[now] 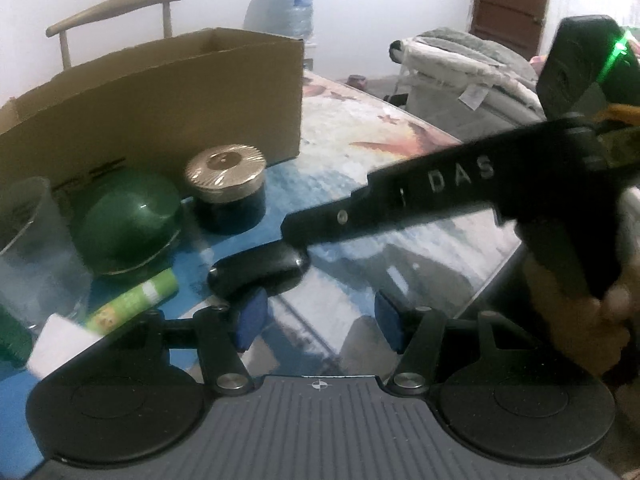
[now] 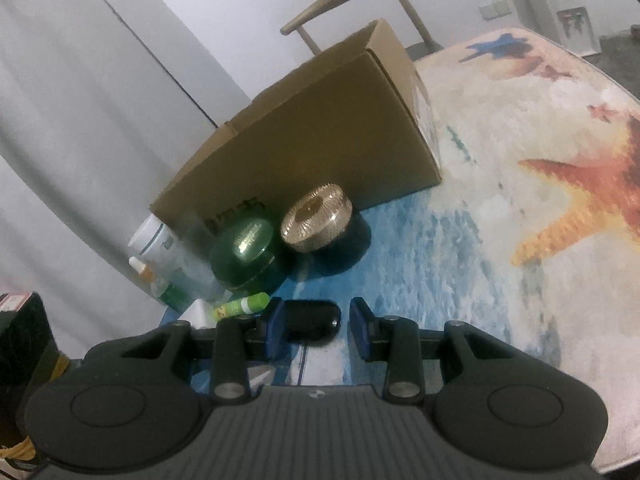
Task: Organize rigid objects
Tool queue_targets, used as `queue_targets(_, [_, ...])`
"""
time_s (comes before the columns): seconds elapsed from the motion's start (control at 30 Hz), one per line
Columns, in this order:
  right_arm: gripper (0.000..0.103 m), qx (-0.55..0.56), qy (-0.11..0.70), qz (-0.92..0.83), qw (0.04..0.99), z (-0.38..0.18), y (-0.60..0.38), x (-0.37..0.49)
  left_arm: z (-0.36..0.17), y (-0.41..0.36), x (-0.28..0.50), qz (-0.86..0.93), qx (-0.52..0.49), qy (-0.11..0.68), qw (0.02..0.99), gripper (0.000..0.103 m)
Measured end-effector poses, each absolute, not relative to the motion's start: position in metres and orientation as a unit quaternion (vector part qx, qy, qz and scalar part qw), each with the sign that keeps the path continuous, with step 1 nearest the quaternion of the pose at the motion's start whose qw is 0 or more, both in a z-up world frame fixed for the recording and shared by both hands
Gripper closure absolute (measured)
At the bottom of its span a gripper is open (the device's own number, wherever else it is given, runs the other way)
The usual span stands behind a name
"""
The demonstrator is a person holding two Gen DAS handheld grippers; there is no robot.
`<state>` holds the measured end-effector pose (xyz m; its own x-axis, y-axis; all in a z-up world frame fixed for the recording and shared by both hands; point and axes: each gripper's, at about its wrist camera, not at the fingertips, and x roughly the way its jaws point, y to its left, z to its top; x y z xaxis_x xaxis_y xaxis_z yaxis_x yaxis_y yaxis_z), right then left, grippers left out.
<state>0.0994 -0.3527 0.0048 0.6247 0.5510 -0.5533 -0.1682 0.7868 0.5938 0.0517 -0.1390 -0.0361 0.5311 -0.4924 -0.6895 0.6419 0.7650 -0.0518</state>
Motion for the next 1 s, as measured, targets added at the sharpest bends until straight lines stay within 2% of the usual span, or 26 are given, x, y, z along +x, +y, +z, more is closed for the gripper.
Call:
queue_targets(0.37, [0.066,0.227,0.382,0.230,0.866,-0.009,-0.335,0.130,-0.041,-0.127,0.068,-0.302,0.087,0.360,0.878,0.041])
queue_targets(1.0, [0.068,0.267,0.364,0.179,0.874,-0.010,-0.379,0.105,-0.045,-0.171,0.073,-0.361,0.095,0.342,0.863,0.041])
